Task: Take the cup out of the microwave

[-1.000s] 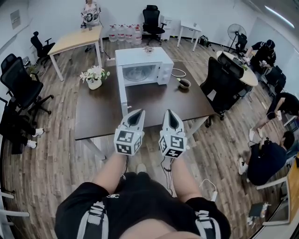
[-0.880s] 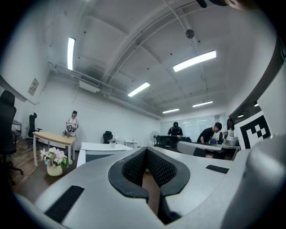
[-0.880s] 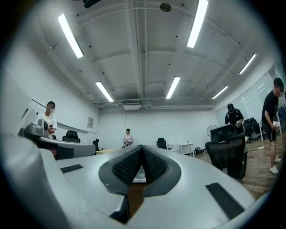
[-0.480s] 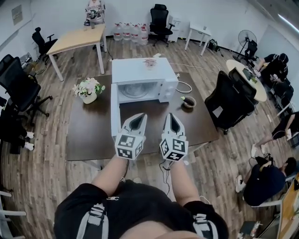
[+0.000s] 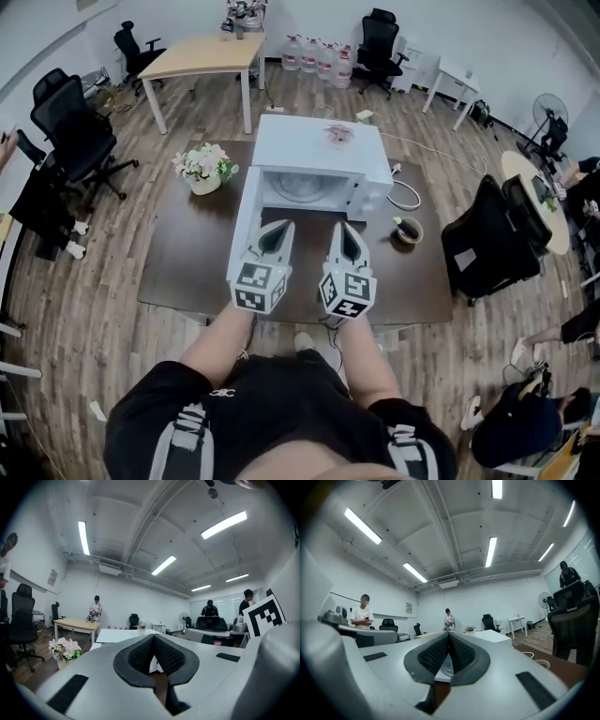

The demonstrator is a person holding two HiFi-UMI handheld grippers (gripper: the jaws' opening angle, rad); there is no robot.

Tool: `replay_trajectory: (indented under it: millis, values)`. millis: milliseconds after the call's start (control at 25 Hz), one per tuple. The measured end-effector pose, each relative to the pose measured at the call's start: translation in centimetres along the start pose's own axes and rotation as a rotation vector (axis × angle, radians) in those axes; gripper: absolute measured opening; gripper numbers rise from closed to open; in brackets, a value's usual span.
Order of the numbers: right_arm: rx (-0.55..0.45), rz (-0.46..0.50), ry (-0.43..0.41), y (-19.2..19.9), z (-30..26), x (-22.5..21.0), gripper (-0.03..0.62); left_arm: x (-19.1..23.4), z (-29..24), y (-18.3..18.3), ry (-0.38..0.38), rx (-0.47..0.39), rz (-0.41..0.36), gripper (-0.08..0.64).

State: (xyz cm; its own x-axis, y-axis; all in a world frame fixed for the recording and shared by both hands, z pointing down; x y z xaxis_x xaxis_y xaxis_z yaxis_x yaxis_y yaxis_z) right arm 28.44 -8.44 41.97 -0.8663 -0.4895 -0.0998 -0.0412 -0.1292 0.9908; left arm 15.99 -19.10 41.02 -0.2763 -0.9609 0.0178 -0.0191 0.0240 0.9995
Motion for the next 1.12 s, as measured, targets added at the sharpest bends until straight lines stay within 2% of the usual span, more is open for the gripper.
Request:
replay_trajectory:
  millis: [200, 440, 760, 960, 1000, 1120]
  values:
    - [0.011, 0.013, -0.135, -0.1, -4.4, -0.7, 0.0, 1.3, -1.9, -0.3, -0.142, -0.005, 0.003, -0.006]
    - [0.044, -0.009, -0.244, 1.3, -8.3, -1.5, 0.0, 2.3, -3.0, 0.4, -0.277, 0.012, 0.004, -0.006]
    - [0.081, -0.034, -0.326, 3.4, -11.4, -1.5, 0.0, 3.7, -3.8, 1.7, -0.378, 0.04, 0.013, -0.006]
    - [0.078, -0.018, -0.332, 4.5, -12.6, -2.1, 0.002, 3.8, -4.6, 2.2, -0.404, 0.049, 0.008, -0.006]
    - [0.074, -0.015, -0.341, 4.7, -12.8, -2.2, 0.013, 3.8, -4.7, 2.4, -0.408, 0.051, 0.008, -0.006]
    - [0.08, -0.026, -0.384, 5.6, -13.8, -2.1, 0.261, 3.9, -4.8, 2.7, -0.421, 0.06, 0.017, -0.006]
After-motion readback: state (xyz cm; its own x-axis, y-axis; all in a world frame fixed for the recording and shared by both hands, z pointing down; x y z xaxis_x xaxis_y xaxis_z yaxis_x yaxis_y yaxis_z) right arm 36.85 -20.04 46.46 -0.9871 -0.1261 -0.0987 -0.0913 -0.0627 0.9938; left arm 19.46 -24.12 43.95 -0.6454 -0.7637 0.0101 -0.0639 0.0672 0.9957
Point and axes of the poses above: the fingertips, and each gripper's own axes: z backward along the fingers, x to its left, y out of its underside, the point moved 7 cm from there along z, backward along the fingers, and after that the axes turned 2 degrees about y, right-handed, at the moved point
